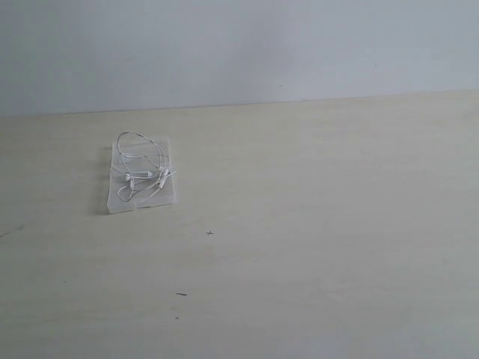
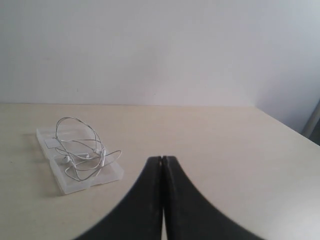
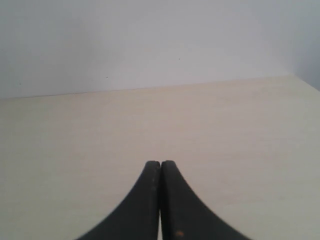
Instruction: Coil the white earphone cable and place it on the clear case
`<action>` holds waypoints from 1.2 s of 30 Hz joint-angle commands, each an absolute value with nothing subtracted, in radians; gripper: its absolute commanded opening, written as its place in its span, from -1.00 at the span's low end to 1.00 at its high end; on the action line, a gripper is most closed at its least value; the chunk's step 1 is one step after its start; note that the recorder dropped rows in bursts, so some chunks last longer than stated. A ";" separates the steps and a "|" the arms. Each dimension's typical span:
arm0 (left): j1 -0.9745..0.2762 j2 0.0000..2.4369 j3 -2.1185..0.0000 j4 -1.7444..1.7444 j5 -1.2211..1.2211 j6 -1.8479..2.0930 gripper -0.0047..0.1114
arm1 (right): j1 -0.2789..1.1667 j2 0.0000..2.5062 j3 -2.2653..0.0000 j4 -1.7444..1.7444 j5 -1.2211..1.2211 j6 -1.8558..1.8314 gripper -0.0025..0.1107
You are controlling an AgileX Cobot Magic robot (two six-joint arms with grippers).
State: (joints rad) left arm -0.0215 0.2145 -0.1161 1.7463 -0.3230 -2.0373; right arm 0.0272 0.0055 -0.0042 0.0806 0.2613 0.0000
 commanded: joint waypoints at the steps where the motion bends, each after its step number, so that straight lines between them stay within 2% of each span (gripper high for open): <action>1: -0.022 0.209 -0.115 1.744 -0.319 -2.043 -0.92 | 0.023 0.000 0.000 0.079 0.260 0.000 -0.96; 11: -0.016 0.202 -0.115 1.744 -0.281 -1.933 -0.92 | 0.023 0.000 0.000 0.079 0.260 0.000 -0.96; 15: 0.144 0.062 -0.115 1.744 -0.302 -1.935 -0.92 | 0.023 0.000 0.000 0.079 0.260 0.000 -0.96; 18: 0.206 0.000 -0.115 1.744 -0.336 -1.942 -0.92 | 0.023 0.000 0.000 0.079 0.260 0.000 -0.96; 30: 0.210 0.000 -0.117 1.338 -0.344 -1.933 -0.92 | 0.023 0.000 0.000 0.079 0.240 0.000 -0.96; 32: 0.210 0.000 -0.117 1.320 -0.323 -1.712 -0.92 | 0.023 0.000 0.000 0.079 0.240 0.000 -0.96; 36: 0.210 0.000 -0.087 1.127 -0.278 -0.933 -0.92 | 0.023 0.000 0.000 0.079 0.238 0.000 -0.96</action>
State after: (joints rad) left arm 0.2090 0.0049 -0.1120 1.3021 -0.3216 -1.4458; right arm 0.0272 0.0055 -0.0042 0.0806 0.2500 0.0000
